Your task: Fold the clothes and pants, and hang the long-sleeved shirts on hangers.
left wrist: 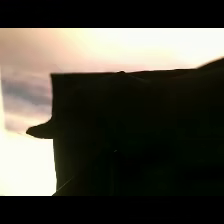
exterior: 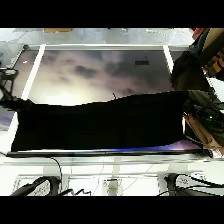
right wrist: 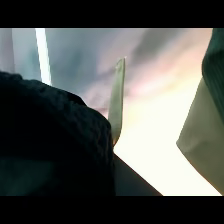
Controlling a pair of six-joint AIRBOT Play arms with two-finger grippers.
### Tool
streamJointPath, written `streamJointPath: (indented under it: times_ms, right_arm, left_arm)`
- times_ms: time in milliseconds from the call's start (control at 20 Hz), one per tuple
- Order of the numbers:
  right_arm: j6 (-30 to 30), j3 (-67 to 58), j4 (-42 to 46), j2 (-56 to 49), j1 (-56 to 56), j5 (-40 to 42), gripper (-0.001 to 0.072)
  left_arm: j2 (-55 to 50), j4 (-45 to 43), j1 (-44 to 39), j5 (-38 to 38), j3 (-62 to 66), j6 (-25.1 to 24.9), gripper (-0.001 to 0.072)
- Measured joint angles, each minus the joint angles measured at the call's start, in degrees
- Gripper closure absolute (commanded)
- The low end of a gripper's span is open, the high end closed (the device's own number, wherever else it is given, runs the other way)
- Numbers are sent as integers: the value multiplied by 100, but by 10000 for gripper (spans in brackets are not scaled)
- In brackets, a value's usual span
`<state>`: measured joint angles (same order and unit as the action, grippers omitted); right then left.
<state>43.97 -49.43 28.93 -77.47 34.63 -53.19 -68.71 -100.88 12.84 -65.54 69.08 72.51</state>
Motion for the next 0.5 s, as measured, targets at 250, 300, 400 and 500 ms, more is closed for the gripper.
streamJointPath:
  times_ms: [250, 300, 400, 500]
  right_arm:
    - [13, -2, 4, 0, 0, 129, 682]
    - [13, 0, 4, 0, 2, 149, 683]
    - [13, 0, 4, 0, 2, 188, 683]
    - [13, -2, 4, 0, 2, 195, 682]
  left_arm:
    - [-1316, -2, 0, 1803, -2, -348, 697]
    - [-1530, 0, 0, 2277, -2, -354, 696]
    - [-1838, -2, 0, 3171, -2, -282, 454]
    - [-2024, -2, 0, 3875, -2, -120, 156]
